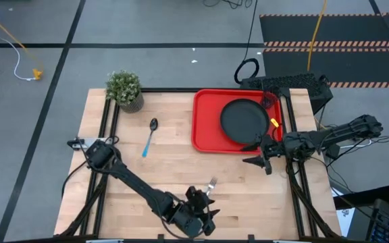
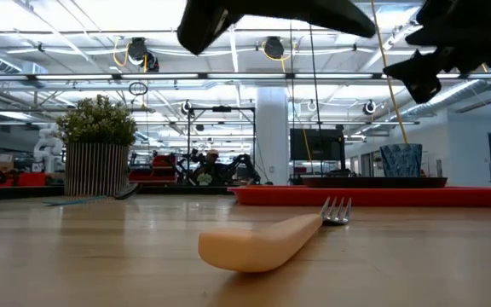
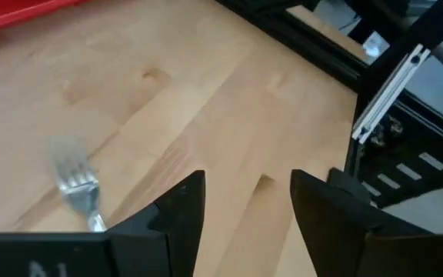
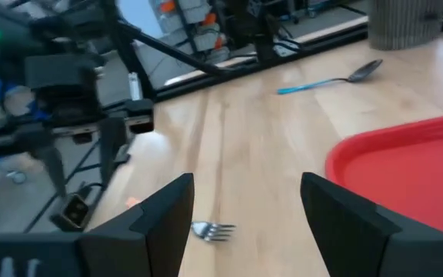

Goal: Pick and place plate/cup/fork/spoon on tray
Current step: Put the yellow fork to the left of the black plate on the red tray

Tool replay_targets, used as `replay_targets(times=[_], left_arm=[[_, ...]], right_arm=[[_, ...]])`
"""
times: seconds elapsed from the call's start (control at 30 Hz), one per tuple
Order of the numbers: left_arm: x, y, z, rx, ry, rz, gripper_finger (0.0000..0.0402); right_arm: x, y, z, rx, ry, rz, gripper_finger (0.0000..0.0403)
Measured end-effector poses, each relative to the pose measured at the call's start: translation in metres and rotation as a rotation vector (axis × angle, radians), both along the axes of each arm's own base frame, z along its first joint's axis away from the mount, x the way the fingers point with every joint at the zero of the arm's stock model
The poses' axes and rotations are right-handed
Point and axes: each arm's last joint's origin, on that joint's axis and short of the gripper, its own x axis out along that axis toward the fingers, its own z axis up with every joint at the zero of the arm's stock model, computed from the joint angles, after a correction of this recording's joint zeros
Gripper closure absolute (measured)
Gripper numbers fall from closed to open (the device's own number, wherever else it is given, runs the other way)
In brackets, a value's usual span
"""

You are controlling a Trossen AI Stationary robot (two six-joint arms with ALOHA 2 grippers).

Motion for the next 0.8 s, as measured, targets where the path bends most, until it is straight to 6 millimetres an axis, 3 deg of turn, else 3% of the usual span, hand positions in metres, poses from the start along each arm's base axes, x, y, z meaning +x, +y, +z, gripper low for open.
replay_targets(times=[0.23,0.47,0.8], left_arm=[[0.000,-0.014,-0.035,0.216,0.006,0.021,0.0208],[-0.002,-0.014,-0.070,0.439,0.097,0.026,0.0208],[-0.004,0.004,-0.091,0.355,0.217,0.109,0.0208]], right_arm=[[0.003,0.000,-0.002,-0.014,-0.002,-0.014,0.0172],[0.005,0.004,-0.005,-0.038,0.024,0.008,0.0172],[0.007,0.006,0.000,-0.074,-0.042,0.031,0.0172]])
